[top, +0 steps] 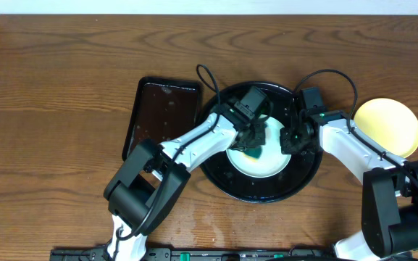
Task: Clean dirty plates on tray and stack at the side
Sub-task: 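Scrub the pale green plate with the sponge while right gripper holds rim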
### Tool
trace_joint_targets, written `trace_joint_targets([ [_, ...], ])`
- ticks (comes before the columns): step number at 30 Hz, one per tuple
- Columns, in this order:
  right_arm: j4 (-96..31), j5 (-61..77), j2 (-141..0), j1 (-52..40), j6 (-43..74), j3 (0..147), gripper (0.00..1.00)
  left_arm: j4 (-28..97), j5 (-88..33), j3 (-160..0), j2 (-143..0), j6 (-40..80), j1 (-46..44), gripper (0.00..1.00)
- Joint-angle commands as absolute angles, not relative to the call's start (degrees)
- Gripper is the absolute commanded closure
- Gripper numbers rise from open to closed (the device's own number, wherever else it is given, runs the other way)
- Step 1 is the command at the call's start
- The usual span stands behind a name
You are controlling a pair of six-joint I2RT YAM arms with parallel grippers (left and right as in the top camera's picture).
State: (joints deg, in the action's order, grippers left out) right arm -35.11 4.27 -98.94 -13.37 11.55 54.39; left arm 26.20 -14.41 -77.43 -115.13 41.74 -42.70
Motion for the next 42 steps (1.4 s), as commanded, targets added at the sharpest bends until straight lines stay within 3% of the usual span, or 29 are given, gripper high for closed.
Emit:
trace_joint_targets([
  [1, -35.55, 3.51, -101.12, -14.35, 10.17, 53.52, 0.99, 25.69, -22.28, -76.73, -116.97, 43.18, -46.44, 0.92],
  [12, -35.62, 3.51, -101.12, -14.35, 10.20, 53.52, 0.99, 27.05, -17.89, -76.20, -119.48, 42.44, -47.18, 0.93],
  [19, -35.66, 3.51, -101.12, -14.35, 10.17, 53.52, 0.99, 41.15, 8.91, -76.79, -119.87, 42.33, -45.41, 0.93],
  [27, -35.66, 3.51, -101.12, -14.35, 10.15, 53.52, 0.99, 51.29, 26.81, -80.84, -118.61, 42.28, -43.51, 0.93],
  [31, -35.64, 3.51, -101.12, -14.35, 10.15, 53.52, 0.99, 48.49, 21.82, -80.86, -118.67, 42.30, -43.40, 0.93],
  [42, -35.57, 3.51, -101.12, -14.35, 10.15, 53.52, 0.99, 29.56, -19.09, -80.86, -120.33, 42.37, -43.68, 0.92],
])
